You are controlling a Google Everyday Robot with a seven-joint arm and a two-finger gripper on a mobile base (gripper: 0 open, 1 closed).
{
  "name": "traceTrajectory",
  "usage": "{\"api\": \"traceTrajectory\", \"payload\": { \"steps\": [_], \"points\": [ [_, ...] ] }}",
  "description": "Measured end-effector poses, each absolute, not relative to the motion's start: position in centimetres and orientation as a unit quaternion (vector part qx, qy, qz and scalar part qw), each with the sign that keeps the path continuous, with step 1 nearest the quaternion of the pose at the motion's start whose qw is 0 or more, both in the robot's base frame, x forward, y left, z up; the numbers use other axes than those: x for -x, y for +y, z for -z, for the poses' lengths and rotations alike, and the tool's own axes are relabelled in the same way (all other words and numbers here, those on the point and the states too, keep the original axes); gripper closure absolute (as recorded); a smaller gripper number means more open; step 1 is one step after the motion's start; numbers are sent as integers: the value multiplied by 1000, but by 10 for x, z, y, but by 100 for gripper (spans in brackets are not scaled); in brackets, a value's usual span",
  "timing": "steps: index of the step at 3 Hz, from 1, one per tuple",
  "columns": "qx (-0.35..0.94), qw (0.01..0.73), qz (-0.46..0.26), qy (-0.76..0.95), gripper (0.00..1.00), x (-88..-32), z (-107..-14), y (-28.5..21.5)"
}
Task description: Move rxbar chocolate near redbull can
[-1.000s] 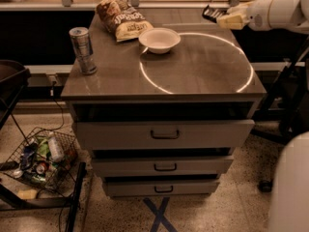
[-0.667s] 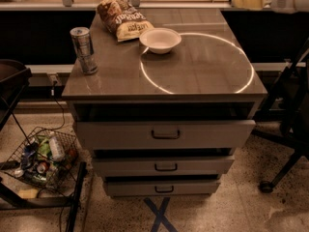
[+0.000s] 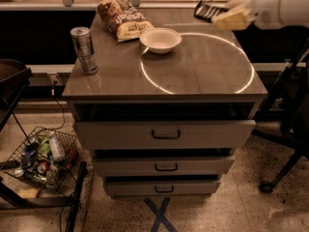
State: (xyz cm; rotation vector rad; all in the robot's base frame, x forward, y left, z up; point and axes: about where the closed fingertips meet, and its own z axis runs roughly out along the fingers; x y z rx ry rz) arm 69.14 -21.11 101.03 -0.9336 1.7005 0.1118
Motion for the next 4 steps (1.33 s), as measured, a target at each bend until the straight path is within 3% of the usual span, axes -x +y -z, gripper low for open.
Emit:
{"api": "traceTrajectory", "payload": {
  "steps": [2, 4],
  "points": [
    [523, 434, -116, 724, 100, -681, -924, -111],
    [616, 374, -179, 670, 100, -681, -887, -32]
  ]
}}
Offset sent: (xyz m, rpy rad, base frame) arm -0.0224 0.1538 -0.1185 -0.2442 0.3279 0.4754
